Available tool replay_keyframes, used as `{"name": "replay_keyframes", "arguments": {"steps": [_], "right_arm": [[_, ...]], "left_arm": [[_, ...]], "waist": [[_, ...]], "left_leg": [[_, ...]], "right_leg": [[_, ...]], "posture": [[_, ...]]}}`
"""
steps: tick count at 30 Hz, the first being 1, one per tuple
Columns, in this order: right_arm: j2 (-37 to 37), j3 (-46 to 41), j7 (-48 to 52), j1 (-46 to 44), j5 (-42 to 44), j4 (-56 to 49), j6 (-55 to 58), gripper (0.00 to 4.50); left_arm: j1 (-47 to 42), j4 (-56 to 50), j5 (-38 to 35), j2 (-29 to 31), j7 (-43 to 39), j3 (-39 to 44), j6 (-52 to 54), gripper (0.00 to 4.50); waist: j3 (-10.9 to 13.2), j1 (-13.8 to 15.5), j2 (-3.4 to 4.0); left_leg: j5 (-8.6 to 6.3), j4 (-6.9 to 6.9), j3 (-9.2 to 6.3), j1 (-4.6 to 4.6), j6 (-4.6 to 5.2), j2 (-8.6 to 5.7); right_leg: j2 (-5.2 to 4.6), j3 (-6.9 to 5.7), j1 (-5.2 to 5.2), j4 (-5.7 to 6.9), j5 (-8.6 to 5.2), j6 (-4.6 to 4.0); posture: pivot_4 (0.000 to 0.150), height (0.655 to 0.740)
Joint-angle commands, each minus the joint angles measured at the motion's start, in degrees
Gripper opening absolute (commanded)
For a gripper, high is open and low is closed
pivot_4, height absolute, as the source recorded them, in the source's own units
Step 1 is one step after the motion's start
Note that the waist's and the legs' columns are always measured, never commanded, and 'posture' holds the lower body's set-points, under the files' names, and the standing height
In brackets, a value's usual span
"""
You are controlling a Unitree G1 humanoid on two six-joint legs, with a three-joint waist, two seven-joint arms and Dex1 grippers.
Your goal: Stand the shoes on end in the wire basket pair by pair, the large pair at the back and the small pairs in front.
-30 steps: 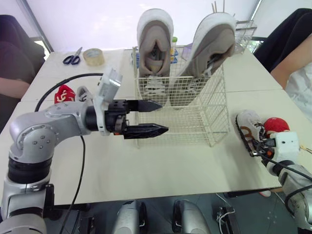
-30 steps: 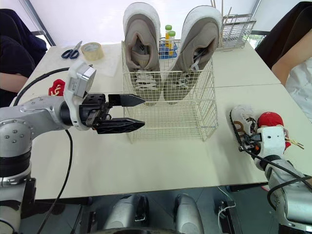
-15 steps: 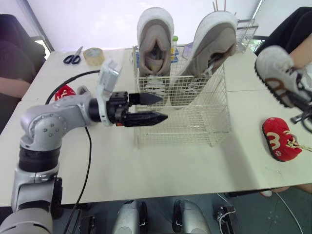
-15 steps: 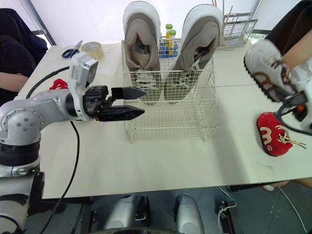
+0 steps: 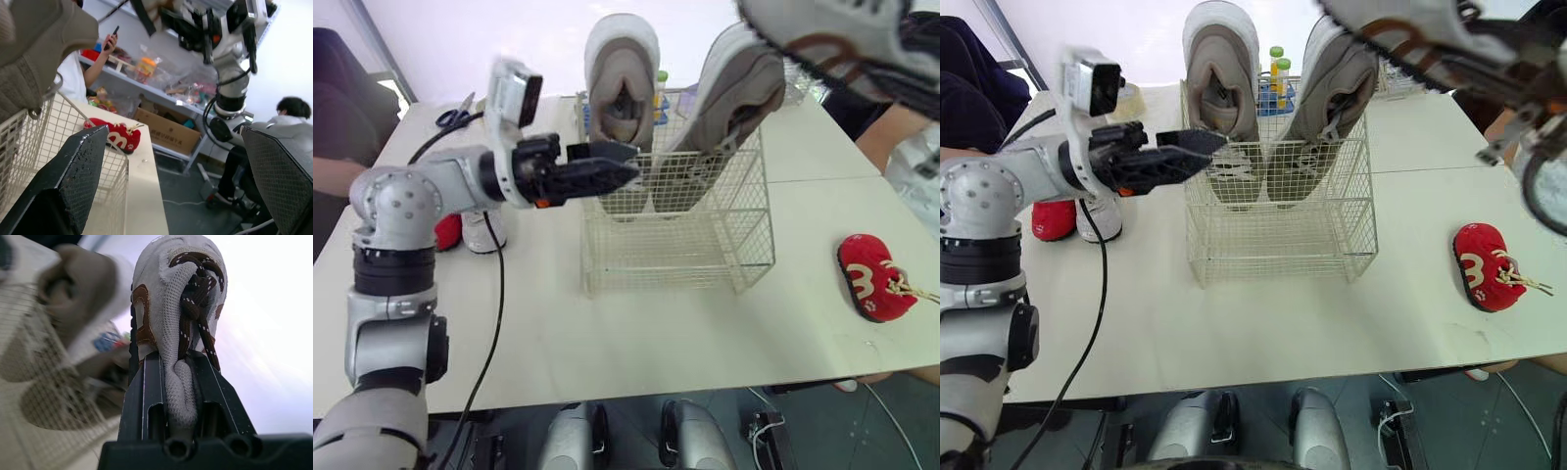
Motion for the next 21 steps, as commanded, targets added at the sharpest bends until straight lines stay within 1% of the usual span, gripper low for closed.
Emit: {"name": "replay_keyframes", "arguments": {"steps": [1,4,8,14,21], "right_arm": [[-1.10,4.23,2.98,-5.33,0.85,-0.11,-3.29,0.06],[-0.42,8.34,8.30,-7.11,-1.01,1.72,-8.04,0.06],[0.87,12.38,12.59,-8.08,-4.30,3.84,-13.89,0.06],[3.95,18.12,15.66,-10.51,-9.06,5.17,-20.42,0.06],[7.53,22.74,18.16,-14.08,-12.65,6.10,-24.99,0.06]], "left_arm": [[-3.27,2.30,-1.02,1.78,-1.74,3.13,1.71,4.50],[-4.52,3.21,-1.12,2.27,-1.63,3.94,3.35,4.50],[-4.93,2.68,-1.20,2.38,-0.91,4.87,4.84,4.50],[-4.97,2.48,-1.70,1.38,0.87,5.88,6.69,4.50],[-4.21,1.26,-0.49,0.33,0.77,4.27,7.60,4.50]], "waist": [[0.01,0.01,-0.01],[0.07,0.04,-0.12],[0.09,0.00,-0.15],[0.10,-0.23,-0.14],[0.12,-0.24,-0.15]], "left_leg": [[0.00,0.00,0.00,0.00,0.00,0.00],[0.00,0.01,0.01,-0.01,0.00,0.00],[0.00,0.04,0.04,-0.01,0.00,-0.01],[0.04,0.05,0.04,0.00,-0.06,0.02],[0.05,0.08,0.04,0.00,-0.09,0.01]], "right_leg": [[0.00,0.00,0.00,0.00,0.00,0.00],[0.00,-0.01,0.00,-0.01,0.00,0.02],[-0.02,0.00,0.01,-0.01,0.00,0.04],[-0.01,-0.01,0.01,0.04,0.00,0.05],[-0.01,-0.01,0.01,0.10,-0.01,0.08]], "posture": [[0.150,0.7400],[0.150,0.7400],[0.150,0.7400],[0.150,0.7400],[0.150,0.7400]]}}
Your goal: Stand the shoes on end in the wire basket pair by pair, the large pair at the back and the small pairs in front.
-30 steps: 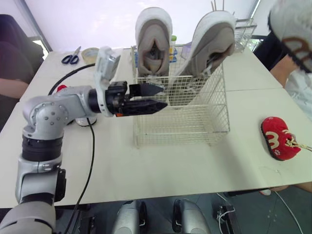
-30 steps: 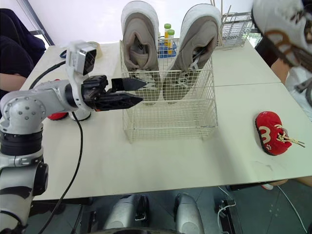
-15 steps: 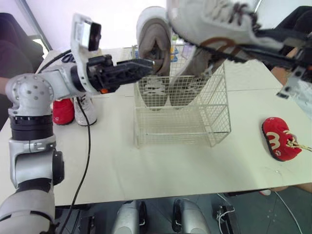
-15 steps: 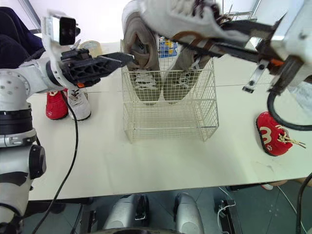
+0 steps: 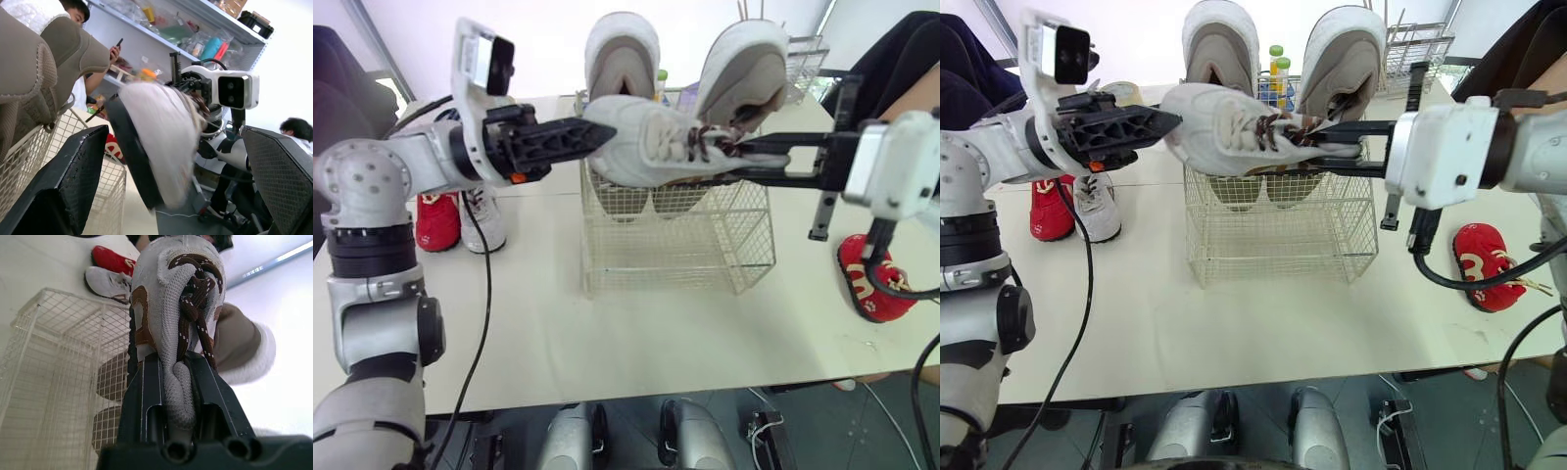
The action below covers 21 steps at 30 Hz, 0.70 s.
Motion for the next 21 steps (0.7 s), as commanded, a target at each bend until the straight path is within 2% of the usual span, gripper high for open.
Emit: {"name": "replay_keyframes", "arguments": {"steps": [1,2,3,5,7,11,16,21], "right_arm": [[1.01,-0.49,0.69,-2.58,-1.33,0.50,-2.23,0.06],[1.40,-0.25,0.84,-2.97,-1.58,0.68,-2.49,0.06],[1.71,-0.08,0.99,-3.40,-1.68,0.81,-2.56,0.06],[2.27,0.08,1.19,-4.11,-1.77,0.99,-2.47,0.06],[2.58,0.00,1.48,-4.55,-1.94,1.26,-2.41,0.06],[2.95,-0.11,1.86,-5.55,-2.55,2.15,-2.34,0.06],[2.93,-1.09,0.75,-6.26,-0.20,1.91,3.52,0.06],[-0.69,-6.06,0.01,-6.11,10.62,0.64,21.14,2.51]], "left_arm": [[-0.41,-2.57,0.09,-0.14,-0.37,0.15,0.03,4.50],[0.12,-3.31,0.19,-0.35,-0.28,-0.17,0.13,4.50],[0.45,-3.79,0.15,-0.49,-0.18,-0.32,0.33,3.94],[0.98,-4.47,0.05,-0.58,0.00,-0.40,0.94,3.19],[1.48,-5.26,0.17,-0.51,-0.20,-0.45,1.19,2.12],[1.97,-5.82,0.03,-0.83,0.30,-0.12,1.53,0.41],[1.85,-4.95,-0.50,-1.83,2.50,1.39,1.48,0.31],[2.01,-3.92,-2.74,-3.68,6.64,4.45,1.90,0.31]], "waist": [[0.00,0.04,0.00],[0.00,0.06,0.00],[0.00,0.06,0.00],[0.01,0.00,0.01],[0.01,0.01,0.01],[0.01,0.03,0.00],[0.01,0.03,0.01],[0.01,0.35,0.00]], "left_leg": [[0.00,0.00,0.00,0.00,0.00,0.00],[0.00,0.01,0.00,0.00,0.00,0.00],[0.00,0.03,0.00,0.00,0.00,0.00],[0.00,0.05,0.00,0.00,0.00,0.00],[0.00,0.09,-0.02,0.01,-0.01,0.00],[0.00,0.15,-0.03,0.01,-0.01,0.00],[0.00,0.17,-0.04,0.02,-0.01,0.01],[0.00,0.18,-0.05,0.01,0.00,0.00]], "right_leg": [[0.00,0.00,0.00,0.00,0.00,0.00],[0.00,0.00,0.00,0.01,0.00,0.00],[0.00,0.00,0.00,0.02,0.00,0.00],[0.00,0.01,0.00,0.06,0.00,0.00],[0.00,0.00,0.00,0.17,0.00,0.00],[-0.01,0.00,-0.01,0.26,-0.01,-0.01],[-0.02,0.00,-0.01,0.30,-0.01,-0.01],[-0.05,0.00,-0.01,0.33,-0.01,-0.02]], "posture": [[0.150,0.7400],[0.150,0.7400],[0.150,0.7400],[0.150,0.7400],[0.150,0.7400],[0.150,0.7400],[0.150,0.7400],[0.150,0.7400]]}}
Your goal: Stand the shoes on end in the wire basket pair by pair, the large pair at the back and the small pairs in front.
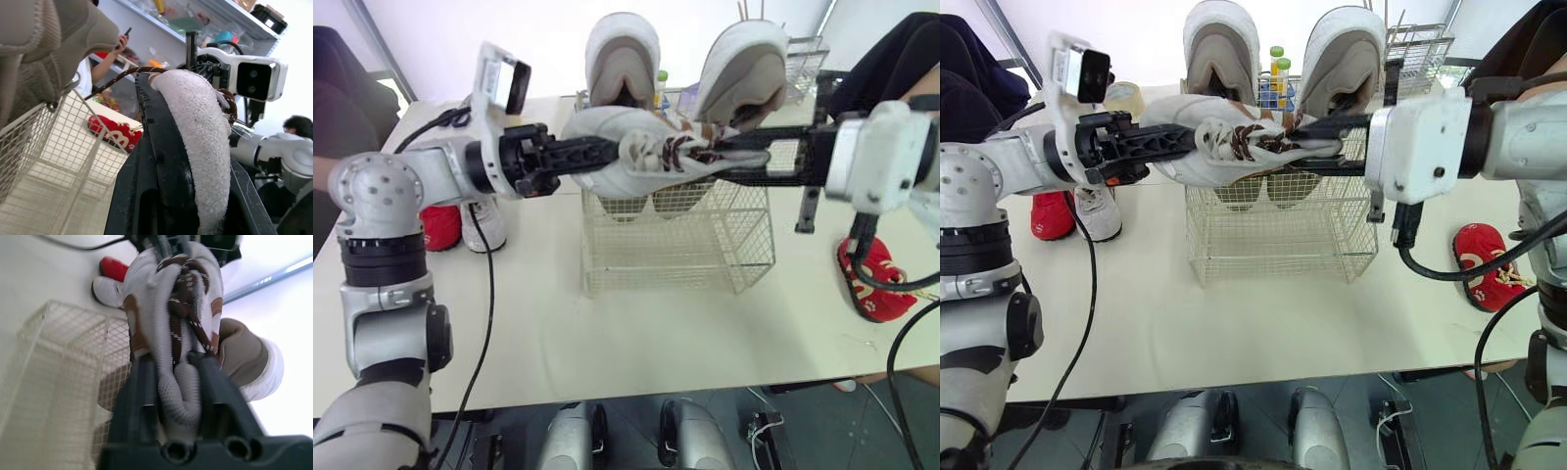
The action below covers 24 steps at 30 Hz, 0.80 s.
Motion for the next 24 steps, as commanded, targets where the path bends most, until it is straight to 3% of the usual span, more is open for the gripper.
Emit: {"name": "replay_keyframes", "arguments": {"steps": [1,4,9,13,16,19,24], "right_arm": [[-3.66,-6.61,-2.00,-2.09,9.31,-1.07,13.09,3.04],[-5.64,-11.81,-5.02,-3.54,20.56,0.56,26.06,4.47],[-5.65,-26.67,-15.23,1.64,42.24,8.36,48.30,4.47],[1.42,-36.54,-28.93,12.98,56.78,7.30,51.31,4.47],[8.41,-35.80,-39.71,18.91,66.61,1.89,46.33,4.47],[15.87,-30.68,-47.78,20.65,70.63,-3.06,39.91,4.47],[23.47,-23.83,-52.28,19.93,68.76,-6.07,32.52,4.47]], "left_arm": [[-0.23,-1.07,-4.15,-1.28,2.19,3.87,0.62,0.31],[0.29,-0.63,-6.59,-3.01,5.61,6.21,0.66,0.31],[2.08,-2.62,-12.78,-7.12,12.72,9.95,-0.83,0.31],[3.21,-4.74,-16.99,-10.57,18.30,11.29,-3.64,0.31],[3.47,-5.94,-18.06,-13.24,21.11,10.93,-6.45,0.31],[4.02,-6.72,-18.15,-15.53,22.45,9.93,-8.79,0.31],[4.65,-7.17,-17.42,-17.81,22.82,8.61,-11.17,0.31]], "waist": [[0.01,0.11,-0.02],[0.01,0.04,-0.03],[0.00,0.24,-0.15],[0.01,0.18,-0.28],[0.00,0.18,-0.25],[0.00,0.01,-0.18],[0.00,0.19,-0.20]], "left_leg": [[0.00,0.00,-0.01,0.00,0.00,0.00],[-0.01,0.00,-0.03,0.00,0.01,0.00],[-0.03,0.00,-0.05,0.00,0.04,-0.01],[-0.09,0.02,-0.03,0.00,0.15,-0.03],[-0.09,0.02,0.01,0.01,0.16,-0.06],[-0.08,0.02,0.03,0.03,0.14,-0.05],[-0.06,0.02,0.02,0.01,0.11,-0.02]], "right_leg": [[-0.01,0.00,0.00,0.00,0.00,0.00],[-0.04,0.00,0.00,0.01,0.00,-0.02],[-0.11,-0.01,-0.01,0.01,0.02,-0.06],[-0.24,-0.04,0.06,-0.03,0.06,-0.12],[-0.26,-0.05,0.03,0.06,0.07,-0.09],[-0.16,-0.02,0.00,0.12,0.07,-0.08],[-0.04,-0.01,0.00,0.10,0.06,-0.07]], "posture": [[0.150,0.7400],[0.150,0.7400],[0.150,0.7400],[0.150,0.7400],[0.150,0.7400],[0.150,0.7400],[0.150,0.7400]]}}
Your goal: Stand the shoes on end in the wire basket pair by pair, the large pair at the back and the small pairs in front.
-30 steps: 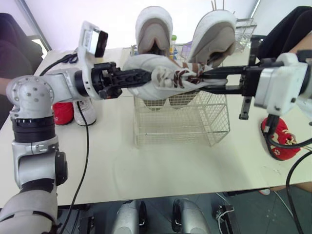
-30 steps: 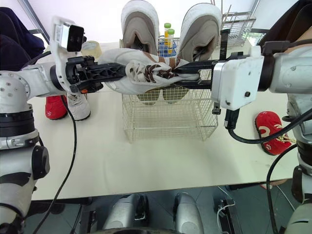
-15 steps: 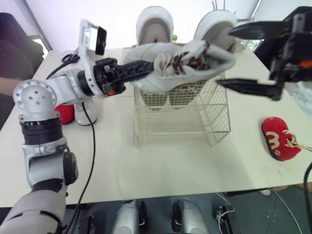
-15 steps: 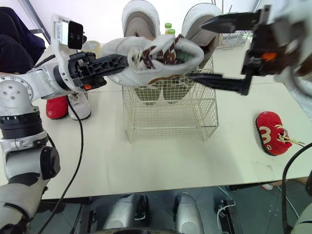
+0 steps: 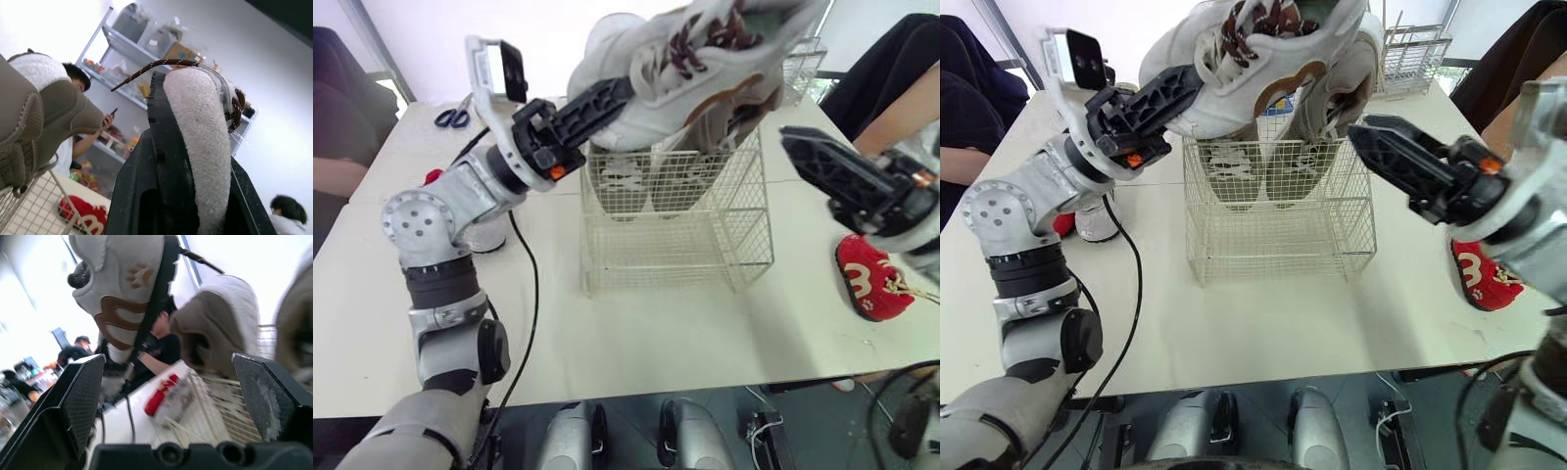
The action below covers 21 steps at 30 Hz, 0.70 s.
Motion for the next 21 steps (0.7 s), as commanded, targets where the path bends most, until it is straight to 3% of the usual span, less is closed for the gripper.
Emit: {"name": "replay_keyframes", "arguments": {"steps": [1,10,21], "right_arm": [[4.08,3.47,-2.27,-2.62,-1.26,-2.18,-6.53,4.47],[9.97,10.82,-1.14,-8.96,-8.90,-0.35,-13.90,4.47],[13.09,14.14,2.12,-14.48,-11.58,2.46,-16.38,4.47]], "left_arm": [[-0.29,-2.28,-0.72,-0.87,-0.13,-0.85,-2.70,0.31],[1.38,-3.62,0.37,-1.75,-0.10,-3.70,-5.11,0.31],[2.40,-4.03,2.28,-2.27,-0.61,-5.53,-7.75,0.31]], "waist": [[0.00,0.13,-0.01],[0.00,0.05,-0.01],[0.01,-0.03,0.00]], "left_leg": [[0.00,0.01,-0.01,-0.01,0.00,0.00],[0.00,0.00,-0.02,-0.02,0.01,0.00],[0.00,-0.01,-0.02,-0.02,0.02,0.01]], "right_leg": [[0.01,-0.01,0.00,-0.01,0.00,0.00],[0.04,0.00,0.00,-0.03,-0.01,0.00],[0.05,-0.01,0.00,-0.03,-0.01,0.00]], "posture": [[0.150,0.7400],[0.150,0.7400],[0.150,0.7400]]}}
